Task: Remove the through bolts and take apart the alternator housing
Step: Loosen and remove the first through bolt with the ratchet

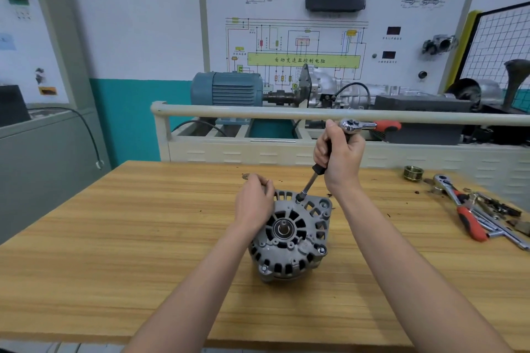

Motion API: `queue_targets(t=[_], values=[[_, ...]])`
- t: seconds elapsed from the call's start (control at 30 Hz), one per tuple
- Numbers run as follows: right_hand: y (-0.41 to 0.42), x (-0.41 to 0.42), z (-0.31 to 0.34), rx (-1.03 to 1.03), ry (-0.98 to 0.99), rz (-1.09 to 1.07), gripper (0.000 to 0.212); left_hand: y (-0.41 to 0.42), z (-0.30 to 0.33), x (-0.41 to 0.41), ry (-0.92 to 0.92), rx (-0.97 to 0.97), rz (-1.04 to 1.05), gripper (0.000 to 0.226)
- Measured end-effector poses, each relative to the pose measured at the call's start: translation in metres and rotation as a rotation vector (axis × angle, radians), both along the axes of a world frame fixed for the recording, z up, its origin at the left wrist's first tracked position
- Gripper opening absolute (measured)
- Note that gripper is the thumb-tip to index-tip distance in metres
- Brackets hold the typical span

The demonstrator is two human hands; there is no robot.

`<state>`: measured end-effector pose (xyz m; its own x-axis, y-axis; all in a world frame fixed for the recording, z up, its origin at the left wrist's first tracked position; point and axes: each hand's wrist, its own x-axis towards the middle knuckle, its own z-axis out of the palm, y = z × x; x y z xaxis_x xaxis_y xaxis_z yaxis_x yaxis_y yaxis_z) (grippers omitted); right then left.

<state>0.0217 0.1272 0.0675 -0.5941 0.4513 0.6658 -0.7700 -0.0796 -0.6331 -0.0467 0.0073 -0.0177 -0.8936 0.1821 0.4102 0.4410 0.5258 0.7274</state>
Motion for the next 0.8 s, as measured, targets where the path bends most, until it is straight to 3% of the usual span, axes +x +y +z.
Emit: queue_targets(t=[0.3, 0.5, 0.63, 0.8], values=[[0.0, -0.002, 0.007, 0.151, -0.086, 0.088, 0.038, 0.004, 0.003, 0.007, 0.055, -0.03, 0.008, 0.01], [0.008, 0.005, -0.002, 0.233, -0.122, 0.02, 0.033, 0.028, 0.013, 0.018, 0.121, -0.184, -0.03, 0.012], [0.014, 0.005, -0.007, 0.147, -0.091, -0.007, 0.039, 0.03, 0.014, 0.018, 0.116, -0.181, 0.022, 0.02], [0.022, 0.0, 0.002, -0.088, -0.103, 0.019, 0.045, 0.016, 0.006, 0.017, 0.117, -0.124, 0.014, 0.013]])
